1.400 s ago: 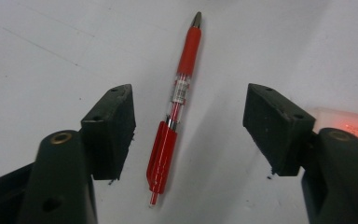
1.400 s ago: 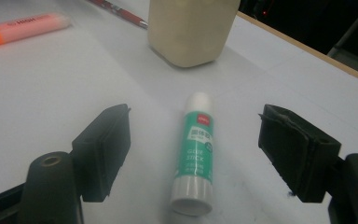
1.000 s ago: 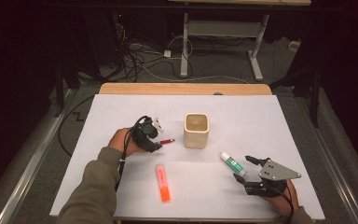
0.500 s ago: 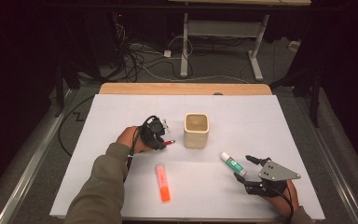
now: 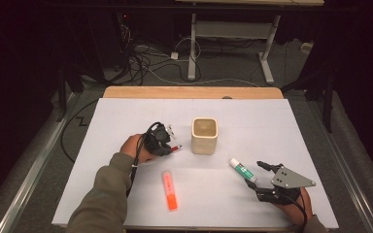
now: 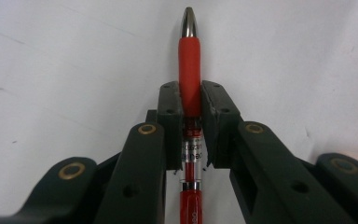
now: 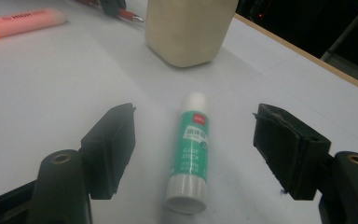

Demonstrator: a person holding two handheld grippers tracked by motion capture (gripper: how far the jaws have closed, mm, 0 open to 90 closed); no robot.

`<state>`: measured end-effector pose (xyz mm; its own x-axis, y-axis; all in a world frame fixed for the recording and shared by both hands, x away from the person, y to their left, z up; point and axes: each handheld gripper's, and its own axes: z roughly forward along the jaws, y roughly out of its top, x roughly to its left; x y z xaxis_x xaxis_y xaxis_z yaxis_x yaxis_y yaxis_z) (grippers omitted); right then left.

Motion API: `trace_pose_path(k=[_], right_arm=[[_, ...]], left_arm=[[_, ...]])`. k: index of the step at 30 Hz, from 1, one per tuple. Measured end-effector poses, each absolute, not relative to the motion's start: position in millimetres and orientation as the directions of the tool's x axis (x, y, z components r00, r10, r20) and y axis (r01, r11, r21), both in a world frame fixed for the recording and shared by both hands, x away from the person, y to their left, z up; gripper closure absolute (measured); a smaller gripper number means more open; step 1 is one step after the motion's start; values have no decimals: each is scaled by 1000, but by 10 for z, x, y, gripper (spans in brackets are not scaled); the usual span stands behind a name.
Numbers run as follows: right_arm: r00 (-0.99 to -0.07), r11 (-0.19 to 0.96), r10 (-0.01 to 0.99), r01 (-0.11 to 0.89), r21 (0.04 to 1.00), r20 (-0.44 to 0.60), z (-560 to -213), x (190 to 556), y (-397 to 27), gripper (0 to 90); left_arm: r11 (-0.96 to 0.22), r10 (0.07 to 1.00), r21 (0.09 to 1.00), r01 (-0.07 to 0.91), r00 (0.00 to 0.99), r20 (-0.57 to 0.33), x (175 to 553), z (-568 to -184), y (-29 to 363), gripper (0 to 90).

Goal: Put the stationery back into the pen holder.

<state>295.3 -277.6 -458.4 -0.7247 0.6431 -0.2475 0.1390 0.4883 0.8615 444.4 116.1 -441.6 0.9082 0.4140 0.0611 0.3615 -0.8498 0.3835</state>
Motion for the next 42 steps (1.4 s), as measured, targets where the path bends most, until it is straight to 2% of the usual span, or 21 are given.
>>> trace_pose_path(k=[20,26,31,36,42], right_arm=[[-717,474,654,140,869,-242,-4577,2953,-2795,302],[-713,468,659,138,873,-241,-4576,2950,-2799,302],[-709,466,662,135,874,-243,-4573,2948,-2798,301],[-706,466,664,133,875,-246,-4574,2948,-2797,301],[-702,460,669,132,878,-245,-4572,2946,-2802,301]], left_arm=[[-675,547,680,287,812,201,4023,-4059,1472,775],[-607,574,755,246,793,203,3924,-4038,1548,775],[-510,616,830,225,769,170,3884,-4028,1621,776],[-437,644,879,194,750,155,3874,-4023,1628,776],[-325,656,931,167,748,95,3882,-4000,1599,776]])
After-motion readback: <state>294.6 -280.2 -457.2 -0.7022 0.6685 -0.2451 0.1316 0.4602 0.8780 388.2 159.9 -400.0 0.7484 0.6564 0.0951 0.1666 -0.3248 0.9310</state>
